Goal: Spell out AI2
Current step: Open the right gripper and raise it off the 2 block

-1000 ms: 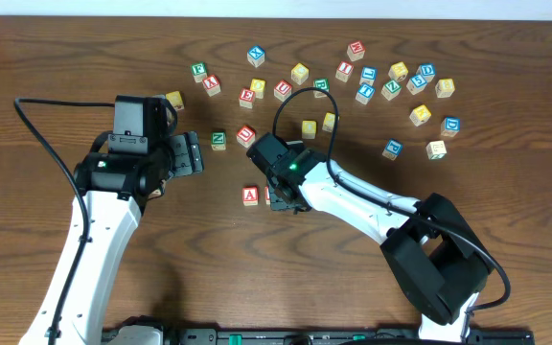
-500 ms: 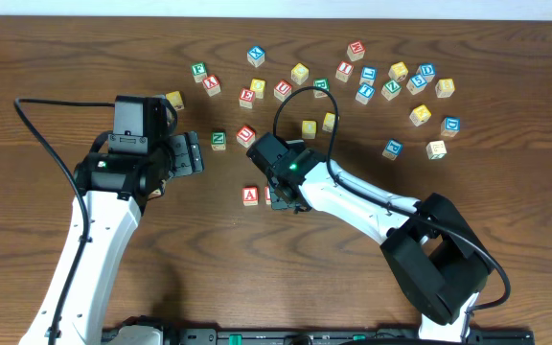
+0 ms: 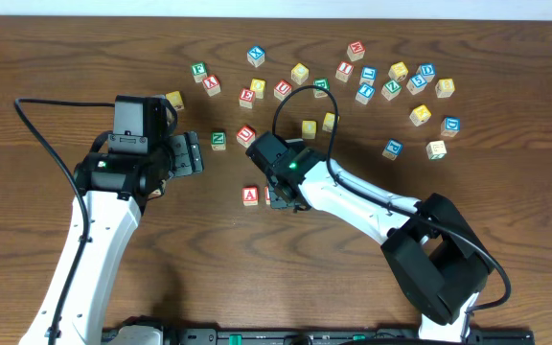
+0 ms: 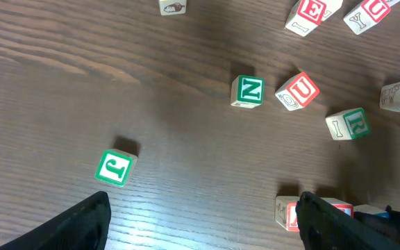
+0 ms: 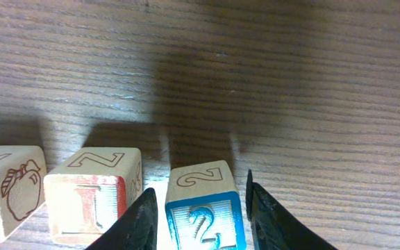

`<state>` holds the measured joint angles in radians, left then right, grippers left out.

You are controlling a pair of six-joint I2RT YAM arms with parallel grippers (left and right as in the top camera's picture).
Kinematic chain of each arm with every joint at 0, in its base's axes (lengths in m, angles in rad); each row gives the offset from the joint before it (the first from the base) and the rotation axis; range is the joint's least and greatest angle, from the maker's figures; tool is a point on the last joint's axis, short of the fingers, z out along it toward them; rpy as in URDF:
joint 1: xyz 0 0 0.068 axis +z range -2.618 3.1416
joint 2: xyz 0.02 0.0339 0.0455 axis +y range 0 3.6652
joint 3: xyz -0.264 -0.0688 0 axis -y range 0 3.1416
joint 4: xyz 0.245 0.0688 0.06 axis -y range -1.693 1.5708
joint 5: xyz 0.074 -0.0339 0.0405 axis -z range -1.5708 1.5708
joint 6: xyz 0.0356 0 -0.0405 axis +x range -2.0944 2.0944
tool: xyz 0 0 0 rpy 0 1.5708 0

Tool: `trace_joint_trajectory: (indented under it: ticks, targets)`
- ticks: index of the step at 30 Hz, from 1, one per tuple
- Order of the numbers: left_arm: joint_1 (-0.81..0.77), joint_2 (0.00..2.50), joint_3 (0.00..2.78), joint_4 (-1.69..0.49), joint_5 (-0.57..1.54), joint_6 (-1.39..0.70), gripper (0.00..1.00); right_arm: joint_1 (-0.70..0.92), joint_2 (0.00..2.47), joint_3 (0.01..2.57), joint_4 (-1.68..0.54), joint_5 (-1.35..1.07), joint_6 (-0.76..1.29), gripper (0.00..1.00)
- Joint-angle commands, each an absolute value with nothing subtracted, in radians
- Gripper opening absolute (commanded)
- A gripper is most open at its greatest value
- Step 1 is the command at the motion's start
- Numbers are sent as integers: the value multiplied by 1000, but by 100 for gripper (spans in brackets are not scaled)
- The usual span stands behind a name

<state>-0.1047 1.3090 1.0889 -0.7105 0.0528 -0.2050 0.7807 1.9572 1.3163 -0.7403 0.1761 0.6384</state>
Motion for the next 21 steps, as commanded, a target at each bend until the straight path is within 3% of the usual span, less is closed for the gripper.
trace_joint_trajectory:
  ticks: [1,21]
  targets:
    - [-99,1313,1105,-714,41,-192,84,786,1969,1348,-750,181,631,37]
    - [-99,1313,1105,-714,41,-192,84,786,1969,1402,-789,181,630,35]
